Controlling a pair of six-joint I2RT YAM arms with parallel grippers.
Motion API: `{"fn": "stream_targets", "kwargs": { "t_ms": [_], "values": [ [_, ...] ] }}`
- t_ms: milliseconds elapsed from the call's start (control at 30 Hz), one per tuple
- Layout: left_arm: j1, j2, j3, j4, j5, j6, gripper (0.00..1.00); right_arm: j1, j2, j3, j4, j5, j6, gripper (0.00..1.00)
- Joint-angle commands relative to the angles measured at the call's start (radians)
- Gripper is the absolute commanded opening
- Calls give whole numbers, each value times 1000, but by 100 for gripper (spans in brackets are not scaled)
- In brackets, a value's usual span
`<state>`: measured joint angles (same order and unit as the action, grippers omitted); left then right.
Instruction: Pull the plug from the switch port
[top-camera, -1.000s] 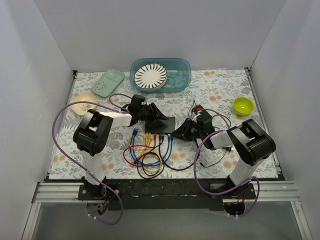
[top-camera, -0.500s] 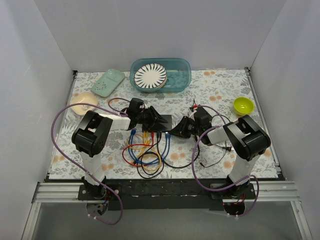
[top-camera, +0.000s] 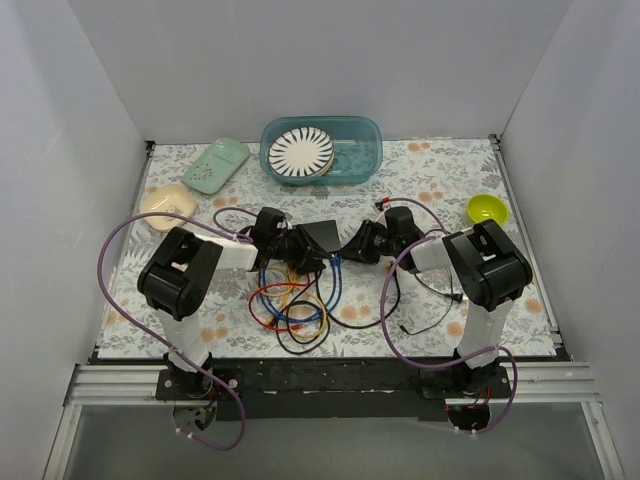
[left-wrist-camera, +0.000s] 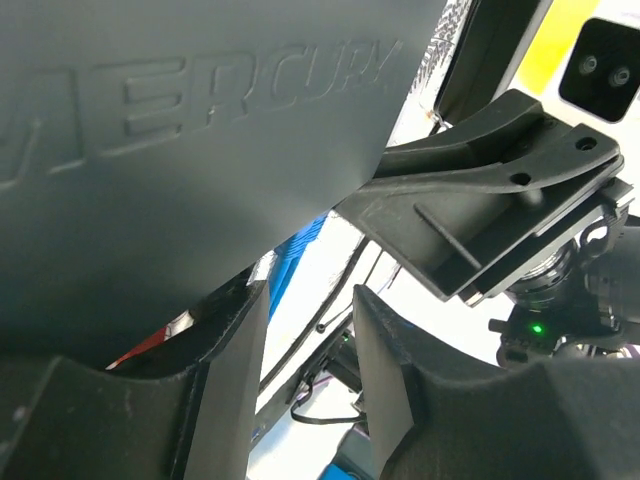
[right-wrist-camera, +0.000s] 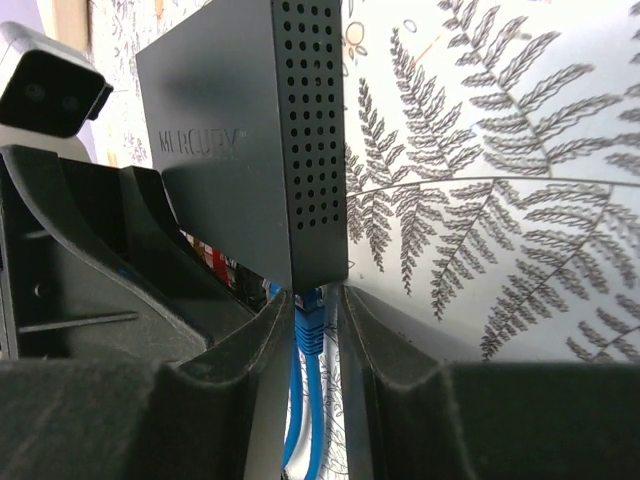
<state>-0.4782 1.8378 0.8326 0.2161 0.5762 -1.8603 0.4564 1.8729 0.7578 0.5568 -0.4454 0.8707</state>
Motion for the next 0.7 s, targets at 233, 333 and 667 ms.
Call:
{"fn": "stream_targets", "kwargs": {
  "t_ms": [233,333,667],
  "values": [
    [61,-109,153,-80,-125,43,43,-35,-95,-17,-136,70,-82,39],
    [90,-82,230,-127,-163,64,44,-35,-126,-34,-161,77,-94,40],
    [101,132,375,-399,-233,121,39,-35,-25,14,-97,-15,-20,43]
  ]
}}
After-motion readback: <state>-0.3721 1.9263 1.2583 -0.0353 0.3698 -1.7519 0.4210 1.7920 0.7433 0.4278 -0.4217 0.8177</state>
